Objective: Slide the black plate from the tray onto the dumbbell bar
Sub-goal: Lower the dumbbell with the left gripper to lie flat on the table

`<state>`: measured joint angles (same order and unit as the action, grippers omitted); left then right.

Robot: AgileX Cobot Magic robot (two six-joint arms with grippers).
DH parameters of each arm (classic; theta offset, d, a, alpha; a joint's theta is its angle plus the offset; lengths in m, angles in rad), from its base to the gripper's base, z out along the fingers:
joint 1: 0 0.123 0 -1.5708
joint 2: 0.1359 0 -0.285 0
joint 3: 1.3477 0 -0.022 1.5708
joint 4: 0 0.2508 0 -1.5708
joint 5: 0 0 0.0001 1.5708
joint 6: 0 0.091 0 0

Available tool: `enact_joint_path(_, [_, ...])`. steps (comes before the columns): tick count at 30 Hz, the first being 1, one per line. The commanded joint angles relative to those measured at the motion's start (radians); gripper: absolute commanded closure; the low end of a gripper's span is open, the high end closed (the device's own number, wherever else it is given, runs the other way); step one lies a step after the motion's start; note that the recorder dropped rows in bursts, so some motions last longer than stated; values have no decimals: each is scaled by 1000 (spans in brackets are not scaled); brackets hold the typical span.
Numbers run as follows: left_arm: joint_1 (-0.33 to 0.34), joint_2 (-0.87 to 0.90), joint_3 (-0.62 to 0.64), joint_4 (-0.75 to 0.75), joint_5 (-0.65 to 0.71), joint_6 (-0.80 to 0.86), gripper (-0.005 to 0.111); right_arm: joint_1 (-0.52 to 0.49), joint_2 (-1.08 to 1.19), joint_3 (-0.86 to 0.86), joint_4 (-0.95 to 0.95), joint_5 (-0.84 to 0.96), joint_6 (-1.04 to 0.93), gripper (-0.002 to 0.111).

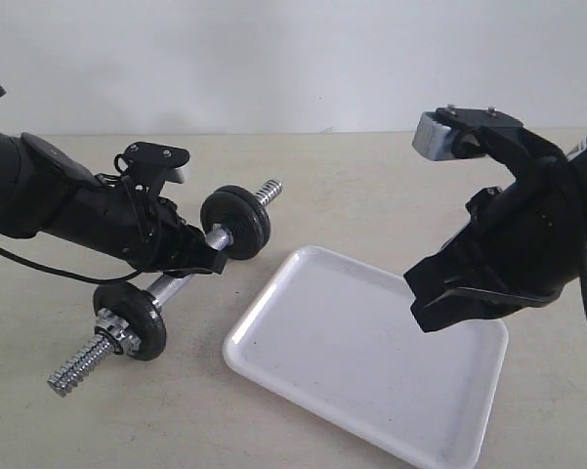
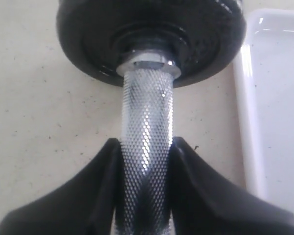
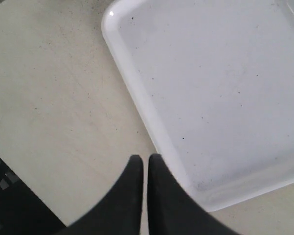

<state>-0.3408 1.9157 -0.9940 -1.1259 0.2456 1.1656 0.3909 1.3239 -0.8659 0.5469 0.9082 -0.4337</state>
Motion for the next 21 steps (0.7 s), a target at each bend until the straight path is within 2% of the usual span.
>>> enact_joint_path(1, [-9,-37,-28,-45,-5,-7,102,-2,-7,6,10,-3,-7,109])
enact_joint_path(3, [-9,-37,-28,-45,-7,-7,97,-2,-7,6,10,-4,-7,109])
enact_joint_path(6, [-9,-37,-28,-45,-18,-32,70,-2,-7,6,10,-7,-7,109])
enact_joint_path(9, [-9,-37,-28,-45,-31,-54,56,-2,-7,6,10,-8,-7,109])
enact_joint_path(21, [-9,-46,-28,-45,17,-56,54,-2,-7,6,10,-11,-7,109])
